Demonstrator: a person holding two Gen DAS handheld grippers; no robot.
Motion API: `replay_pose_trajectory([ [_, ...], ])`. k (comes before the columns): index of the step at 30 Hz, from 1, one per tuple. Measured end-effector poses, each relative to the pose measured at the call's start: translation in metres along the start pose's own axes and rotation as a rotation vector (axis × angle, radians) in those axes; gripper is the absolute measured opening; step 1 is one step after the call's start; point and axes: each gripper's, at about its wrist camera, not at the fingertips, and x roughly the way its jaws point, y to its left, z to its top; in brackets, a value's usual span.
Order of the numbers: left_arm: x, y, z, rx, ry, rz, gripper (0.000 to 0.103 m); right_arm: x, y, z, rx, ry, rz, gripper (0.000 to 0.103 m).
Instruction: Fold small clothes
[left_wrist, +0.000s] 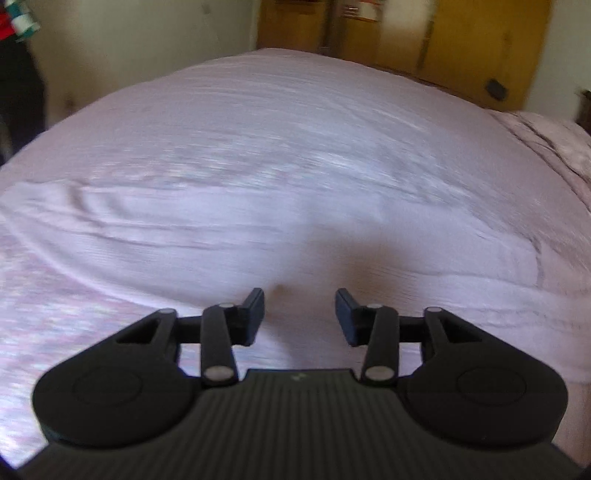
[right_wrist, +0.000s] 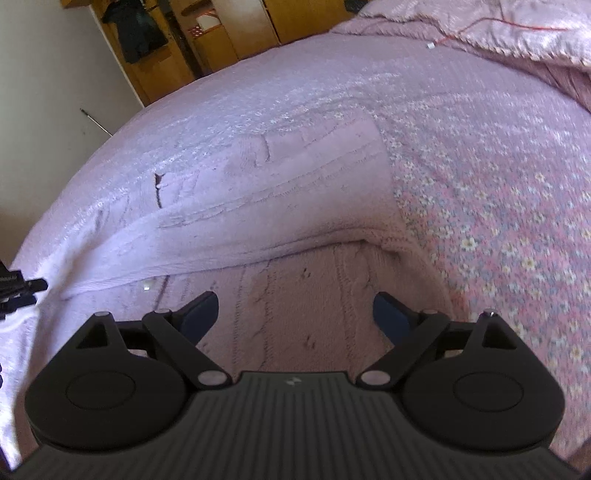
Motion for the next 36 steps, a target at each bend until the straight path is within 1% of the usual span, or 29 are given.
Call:
replay_pose_trajectory([
  [1,-0.001,0.013,0.007,0.007,0.017,0.03,0.06,-0.003,0.001,-0.001,0.023,0.017,0.008,0.095],
  [4,-0.003,0.05,0.026,0.034,0.024,0.126,0.06,-0.009,0.005,-0.005,0.071,0.067,0.037,0.095],
  [5,-0.002,0.062,0.032,0.025,0.026,0.153,0.06,-0.01,0.007,-0.006,0.076,0.073,0.041,0.095],
  [6,-0.003,0.077,0.037,-0.002,0.03,0.178,0.063,-0.012,0.01,-0.007,0.075,0.073,0.04,0.095],
  [7,-0.003,0.094,0.041,-0.05,0.035,0.199,0.068,-0.014,0.013,-0.009,0.068,0.068,0.032,0.095],
  [9,0.0,0.125,0.045,-0.166,0.042,0.234,0.071,-0.015,0.022,-0.012,0.051,0.059,0.012,0.095],
  [10,0.003,0.14,0.044,-0.232,0.052,0.243,0.071,-0.015,0.025,-0.013,0.05,0.062,0.011,0.095],
  [13,0.013,0.173,0.038,-0.367,0.058,0.212,0.071,-0.011,0.033,-0.017,0.046,0.087,0.023,0.095],
  [16,0.024,0.195,0.028,-0.484,0.049,0.164,0.072,-0.007,0.042,-0.023,-0.005,0.095,-0.006,0.095],
  [17,0.026,0.198,0.025,-0.507,0.027,0.154,0.074,-0.006,0.044,-0.025,-0.018,0.096,-0.018,0.095],
  [18,0.026,0.2,0.024,-0.519,-0.01,0.141,0.078,-0.004,0.046,-0.027,-0.027,0.096,-0.026,0.095],
  [19,0.027,0.199,0.023,-0.521,-0.028,0.127,0.08,-0.002,0.048,-0.029,-0.038,0.092,-0.036,0.095],
  [24,0.044,0.198,0.029,-0.5,-0.081,0.142,0.08,0.001,0.054,-0.035,-0.089,0.081,-0.069,0.096],
  [25,0.046,0.196,0.029,-0.481,-0.091,0.153,0.077,0.002,0.055,-0.035,-0.098,0.083,-0.072,0.097],
  [26,0.044,0.194,0.03,-0.46,-0.099,0.177,0.071,0.002,0.055,-0.034,-0.102,0.084,-0.073,0.097],
  [28,0.048,0.185,0.029,-0.388,-0.087,0.259,0.015,0.004,0.055,-0.033,-0.107,0.088,-0.075,0.097],
  [29,0.048,0.182,0.029,-0.353,-0.078,0.258,0.013,0.005,0.055,-0.032,-0.108,0.089,-0.076,0.097],
  [30,0.044,0.18,0.029,-0.338,-0.085,0.239,0.01,0.005,0.055,-0.031,-0.111,0.09,-0.077,0.097],
  [32,0.031,0.178,0.03,-0.324,-0.115,0.192,0.01,0.006,0.057,-0.03,-0.132,0.097,-0.082,0.097],
  [34,0.017,0.177,0.033,-0.327,-0.148,0.135,0.01,0.006,0.058,-0.03,-0.142,0.102,-0.079,0.097],
  [36,0.002,0.177,0.035,-0.356,-0.176,0.072,0.01,0.004,0.055,-0.029,-0.127,0.098,-0.067,0.097],
])
